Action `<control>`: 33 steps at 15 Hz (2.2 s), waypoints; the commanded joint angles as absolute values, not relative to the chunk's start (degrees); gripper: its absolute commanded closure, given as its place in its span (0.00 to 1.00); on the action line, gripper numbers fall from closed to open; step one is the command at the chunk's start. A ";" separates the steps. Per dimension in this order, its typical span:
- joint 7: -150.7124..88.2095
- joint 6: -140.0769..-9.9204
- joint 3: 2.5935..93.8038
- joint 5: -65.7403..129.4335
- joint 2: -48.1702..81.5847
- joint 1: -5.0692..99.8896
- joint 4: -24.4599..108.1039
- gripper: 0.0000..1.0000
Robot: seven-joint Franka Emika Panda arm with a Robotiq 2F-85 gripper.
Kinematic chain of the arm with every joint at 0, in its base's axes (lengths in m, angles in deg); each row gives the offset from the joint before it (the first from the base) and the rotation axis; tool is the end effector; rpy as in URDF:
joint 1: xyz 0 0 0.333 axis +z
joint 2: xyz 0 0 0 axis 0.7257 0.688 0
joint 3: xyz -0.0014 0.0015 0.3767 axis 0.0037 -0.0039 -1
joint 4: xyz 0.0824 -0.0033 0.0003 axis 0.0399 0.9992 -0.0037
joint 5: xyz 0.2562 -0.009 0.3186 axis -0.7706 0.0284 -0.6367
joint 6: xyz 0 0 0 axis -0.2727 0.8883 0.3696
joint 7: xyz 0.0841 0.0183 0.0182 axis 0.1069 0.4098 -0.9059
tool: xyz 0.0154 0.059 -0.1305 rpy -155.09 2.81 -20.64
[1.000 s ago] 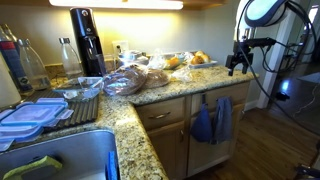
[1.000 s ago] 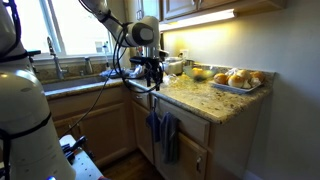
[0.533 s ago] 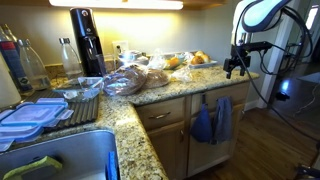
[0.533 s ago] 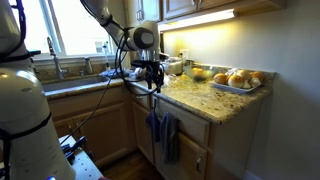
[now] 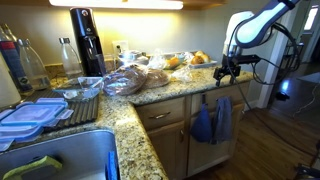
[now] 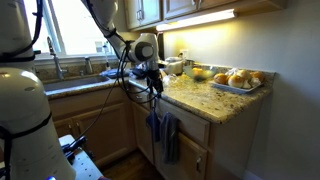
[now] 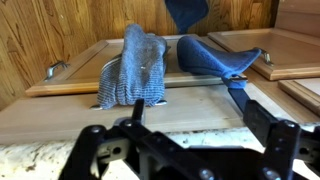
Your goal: Place the left blue cloth onto the kitchen counter
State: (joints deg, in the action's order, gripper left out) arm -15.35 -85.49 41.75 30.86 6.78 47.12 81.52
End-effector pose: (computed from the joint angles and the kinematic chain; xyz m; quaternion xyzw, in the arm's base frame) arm 0.5536 0.0295 0.3185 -0.9888 0.1383 -0.0565 0.0037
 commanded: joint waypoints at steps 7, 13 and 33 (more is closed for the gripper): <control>-11.70 -88.47 42.47 31.53 10.20 51.55 82.85 0.00; -12.78 -86.53 42.32 30.63 11.13 52.24 81.68 0.00; 17.33 -113.56 53.52 58.49 14.53 63.65 93.49 0.00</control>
